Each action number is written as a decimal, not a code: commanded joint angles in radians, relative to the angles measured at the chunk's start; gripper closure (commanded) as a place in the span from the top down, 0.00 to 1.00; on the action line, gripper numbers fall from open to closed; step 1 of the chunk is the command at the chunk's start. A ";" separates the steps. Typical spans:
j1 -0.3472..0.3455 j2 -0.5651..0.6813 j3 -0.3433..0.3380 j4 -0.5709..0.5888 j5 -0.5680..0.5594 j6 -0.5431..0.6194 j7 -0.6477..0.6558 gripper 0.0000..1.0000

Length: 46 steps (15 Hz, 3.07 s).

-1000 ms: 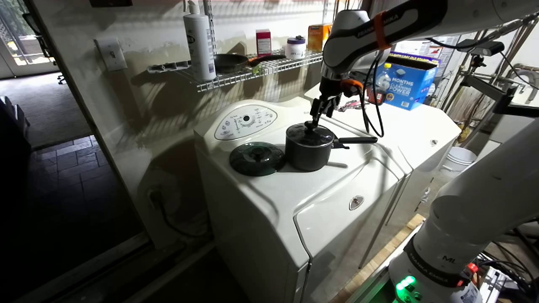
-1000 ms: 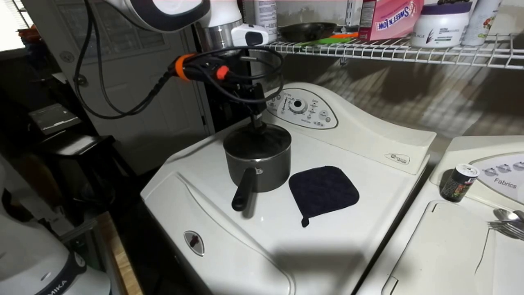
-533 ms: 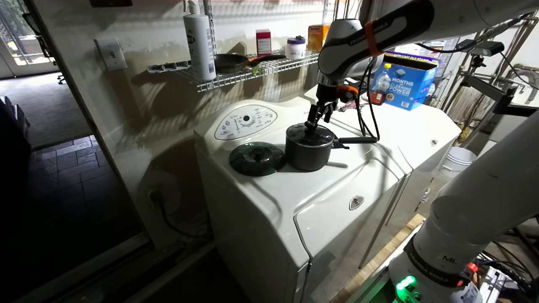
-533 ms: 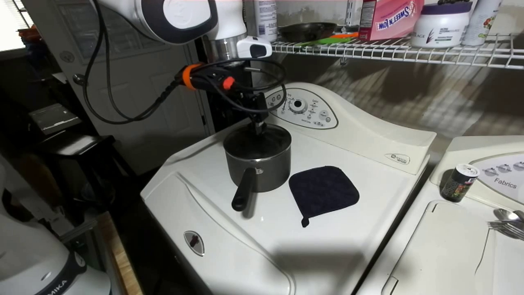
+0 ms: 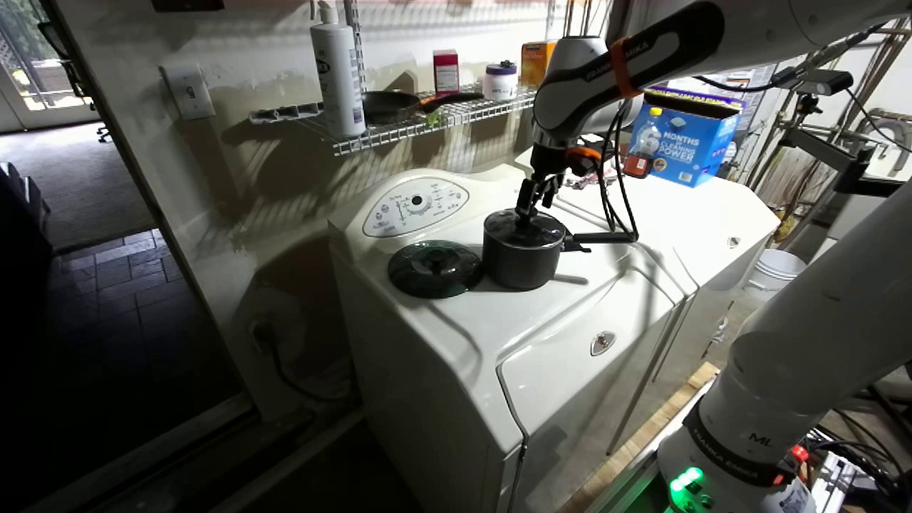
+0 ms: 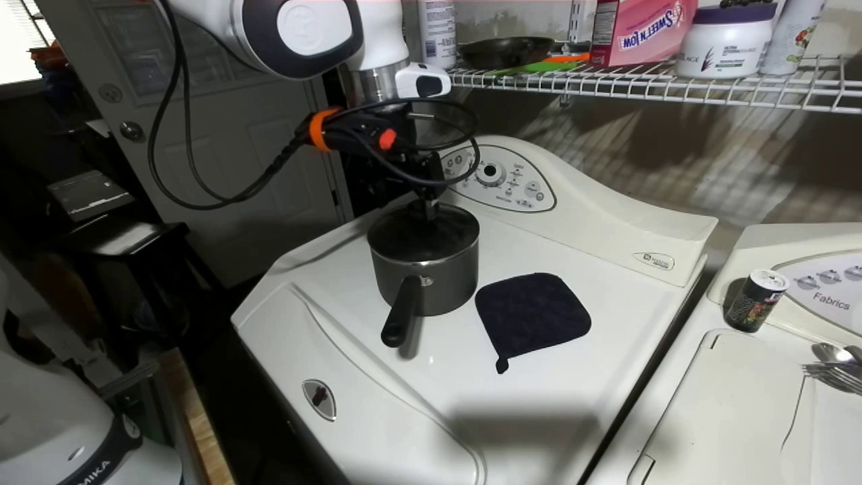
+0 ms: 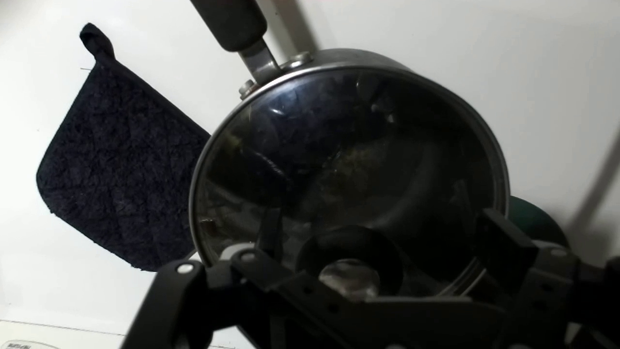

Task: Remove the glass lid from the pot and put it on the pot holder on the right

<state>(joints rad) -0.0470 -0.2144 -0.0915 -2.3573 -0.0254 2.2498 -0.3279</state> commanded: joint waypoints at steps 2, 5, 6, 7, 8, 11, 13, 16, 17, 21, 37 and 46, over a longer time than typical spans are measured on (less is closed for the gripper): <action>0.012 0.039 -0.012 0.042 0.035 0.011 -0.041 1.00; 0.009 0.053 -0.014 0.059 0.038 0.005 -0.044 1.00; 0.008 0.058 -0.015 0.064 0.039 0.003 -0.044 1.00; 0.007 0.063 -0.015 0.068 0.039 0.003 -0.045 1.00; 0.007 0.067 -0.015 0.071 0.039 0.002 -0.045 1.00; 0.006 0.080 -0.014 0.081 0.044 -0.001 -0.048 1.00; 0.005 0.087 -0.014 0.086 0.047 -0.002 -0.050 1.00; 0.004 0.095 -0.012 0.092 0.050 0.002 -0.051 0.71; 0.004 0.097 -0.012 0.094 0.050 0.003 -0.052 0.69; 0.002 0.099 -0.010 0.097 0.047 0.006 -0.050 0.40; 0.005 -0.049 -0.006 0.099 0.020 -0.096 -0.031 0.34; -0.041 0.015 -0.073 0.262 0.036 -0.070 0.017 0.34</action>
<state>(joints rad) -0.0639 -0.2500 -0.1371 -2.1978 -0.0040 2.1785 -0.3383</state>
